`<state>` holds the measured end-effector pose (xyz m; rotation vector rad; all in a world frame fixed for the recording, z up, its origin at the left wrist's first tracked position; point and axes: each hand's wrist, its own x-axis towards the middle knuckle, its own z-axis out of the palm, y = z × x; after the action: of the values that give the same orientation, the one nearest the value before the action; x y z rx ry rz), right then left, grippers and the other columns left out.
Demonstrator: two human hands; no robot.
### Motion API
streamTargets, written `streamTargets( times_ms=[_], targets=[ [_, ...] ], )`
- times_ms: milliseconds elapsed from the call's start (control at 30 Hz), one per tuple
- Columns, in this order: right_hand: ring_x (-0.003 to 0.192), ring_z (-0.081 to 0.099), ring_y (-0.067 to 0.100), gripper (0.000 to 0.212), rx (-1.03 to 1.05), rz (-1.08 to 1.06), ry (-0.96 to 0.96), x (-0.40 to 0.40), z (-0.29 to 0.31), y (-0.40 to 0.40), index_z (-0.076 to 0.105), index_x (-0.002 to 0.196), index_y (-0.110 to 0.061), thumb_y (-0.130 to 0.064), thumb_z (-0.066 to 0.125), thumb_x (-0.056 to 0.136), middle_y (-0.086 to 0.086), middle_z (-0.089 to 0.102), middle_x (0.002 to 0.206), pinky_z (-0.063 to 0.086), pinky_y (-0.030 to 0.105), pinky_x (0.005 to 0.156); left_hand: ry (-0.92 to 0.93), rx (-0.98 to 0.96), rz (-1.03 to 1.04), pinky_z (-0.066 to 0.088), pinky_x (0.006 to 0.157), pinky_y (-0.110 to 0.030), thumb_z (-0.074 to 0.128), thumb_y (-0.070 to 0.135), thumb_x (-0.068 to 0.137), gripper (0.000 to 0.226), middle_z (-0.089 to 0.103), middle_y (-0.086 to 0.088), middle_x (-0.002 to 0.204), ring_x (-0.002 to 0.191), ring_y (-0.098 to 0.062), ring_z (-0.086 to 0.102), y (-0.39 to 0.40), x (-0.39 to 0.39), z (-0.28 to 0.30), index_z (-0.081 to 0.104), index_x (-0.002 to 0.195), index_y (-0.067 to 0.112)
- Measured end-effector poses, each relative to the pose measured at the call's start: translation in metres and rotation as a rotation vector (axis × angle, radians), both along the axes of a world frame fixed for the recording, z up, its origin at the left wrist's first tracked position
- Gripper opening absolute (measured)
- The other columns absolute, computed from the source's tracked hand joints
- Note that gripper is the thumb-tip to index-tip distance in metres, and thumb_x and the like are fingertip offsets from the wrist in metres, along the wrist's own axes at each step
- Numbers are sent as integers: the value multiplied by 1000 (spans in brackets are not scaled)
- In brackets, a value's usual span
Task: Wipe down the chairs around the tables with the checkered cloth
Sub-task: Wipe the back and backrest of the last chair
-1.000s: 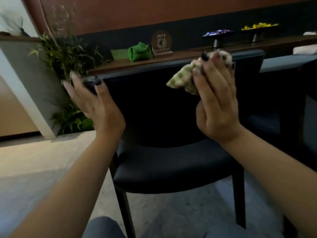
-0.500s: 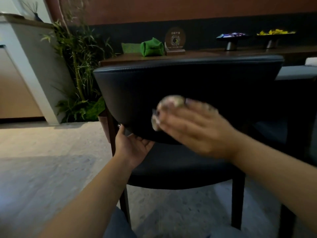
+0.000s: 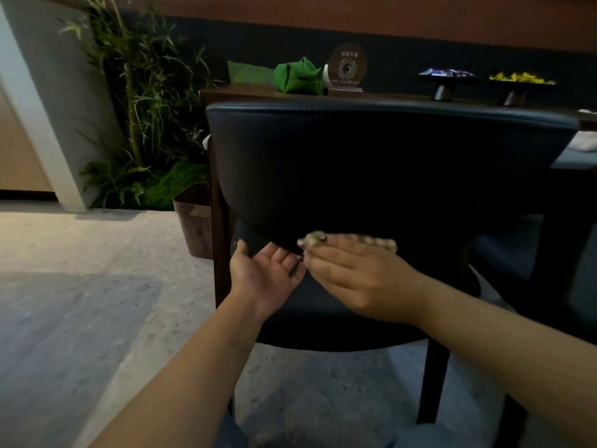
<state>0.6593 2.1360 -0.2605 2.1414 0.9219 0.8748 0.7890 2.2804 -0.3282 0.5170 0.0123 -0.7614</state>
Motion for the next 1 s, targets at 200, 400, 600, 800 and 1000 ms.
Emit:
streamTargets(
  times_ms=[200,400,600,800,1000],
  targets=[
    [120,56,38,22,294,133,-390,20,96,34,71,107,1,-1,53,94,20,65,118,40,53,105,51,-54,10,43,86,-42,20,64,95,70,70,-10,116,107,-26,66,-3,3,-6,60,123,14],
    [118,58,32,23,113,-25,-189,27,31,38,67,112,4,-2,62,91,20,65,119,39,44,108,62,-155,-50,39,102,-45,20,65,95,72,68,-11,120,115,-28,62,-5,6,-14,59,125,12],
    [120,57,28,26,-48,-171,54,22,12,44,71,110,-2,-7,51,93,14,66,120,37,40,109,57,-260,-159,55,78,-43,20,66,95,77,68,-14,119,104,-28,68,1,11,-17,53,132,8],
    [119,57,36,26,242,-16,-343,57,98,85,68,111,4,-3,46,99,22,65,118,40,46,106,97,-245,-89,39,96,-47,24,68,93,73,69,-11,119,106,-27,67,-18,15,-30,62,120,11],
    [117,59,32,26,-41,-184,-147,57,39,74,66,115,4,-5,52,95,21,64,120,44,43,104,120,-336,-150,40,104,-53,25,72,90,83,65,-16,124,114,-34,63,-14,17,-36,69,116,6]
  ],
)
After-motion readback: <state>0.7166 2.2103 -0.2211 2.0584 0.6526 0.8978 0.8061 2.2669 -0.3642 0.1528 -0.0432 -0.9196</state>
